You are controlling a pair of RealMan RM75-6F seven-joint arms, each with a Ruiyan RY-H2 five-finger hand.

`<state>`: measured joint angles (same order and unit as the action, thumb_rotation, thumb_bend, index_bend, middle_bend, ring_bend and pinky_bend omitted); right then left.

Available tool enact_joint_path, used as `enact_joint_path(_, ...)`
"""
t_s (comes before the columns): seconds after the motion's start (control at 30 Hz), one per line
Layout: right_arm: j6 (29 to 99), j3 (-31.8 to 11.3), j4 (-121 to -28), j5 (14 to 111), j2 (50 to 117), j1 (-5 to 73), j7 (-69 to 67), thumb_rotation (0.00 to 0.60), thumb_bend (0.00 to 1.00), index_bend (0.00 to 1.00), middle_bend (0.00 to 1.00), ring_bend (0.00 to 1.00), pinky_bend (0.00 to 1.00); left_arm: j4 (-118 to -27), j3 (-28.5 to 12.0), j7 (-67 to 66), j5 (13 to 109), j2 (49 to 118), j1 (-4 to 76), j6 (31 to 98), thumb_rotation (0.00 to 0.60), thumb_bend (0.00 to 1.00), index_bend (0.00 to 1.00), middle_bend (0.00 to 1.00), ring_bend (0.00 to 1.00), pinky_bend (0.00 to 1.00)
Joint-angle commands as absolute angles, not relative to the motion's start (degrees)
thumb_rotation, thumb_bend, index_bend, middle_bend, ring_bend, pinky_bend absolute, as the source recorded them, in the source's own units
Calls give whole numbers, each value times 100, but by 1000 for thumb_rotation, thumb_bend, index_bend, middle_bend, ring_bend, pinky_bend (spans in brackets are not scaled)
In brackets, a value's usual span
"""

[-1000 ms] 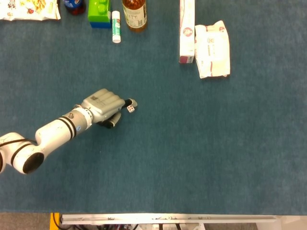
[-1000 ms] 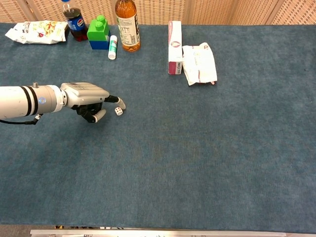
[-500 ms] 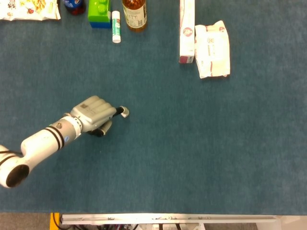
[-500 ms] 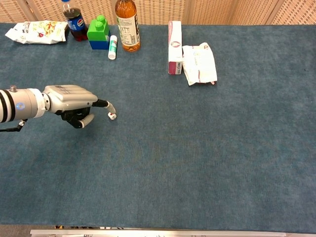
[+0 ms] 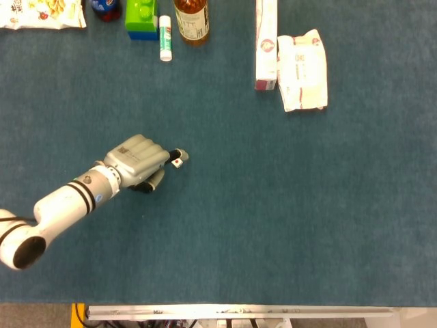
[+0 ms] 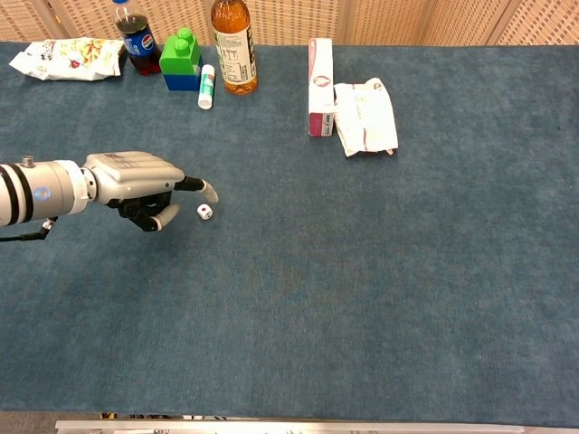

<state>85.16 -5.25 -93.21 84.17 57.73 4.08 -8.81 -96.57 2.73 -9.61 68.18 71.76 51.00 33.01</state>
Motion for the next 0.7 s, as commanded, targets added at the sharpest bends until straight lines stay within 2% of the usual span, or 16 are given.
enact_joint_path(0.03,8519,-524,-9317,8408,5770,398,-892,600,364,205,260,139,169,-9485,239,-986,6708,7322,5150,3258,600,717,147,967,1000,1000)
enact_joint_path(0.7,8495,-532,-9239,8393,5793,379,-963,600,365,205,260,139,169,-9373,412,-1327,6191,7444,5296,3202,600,717,147,966,1000,1000)
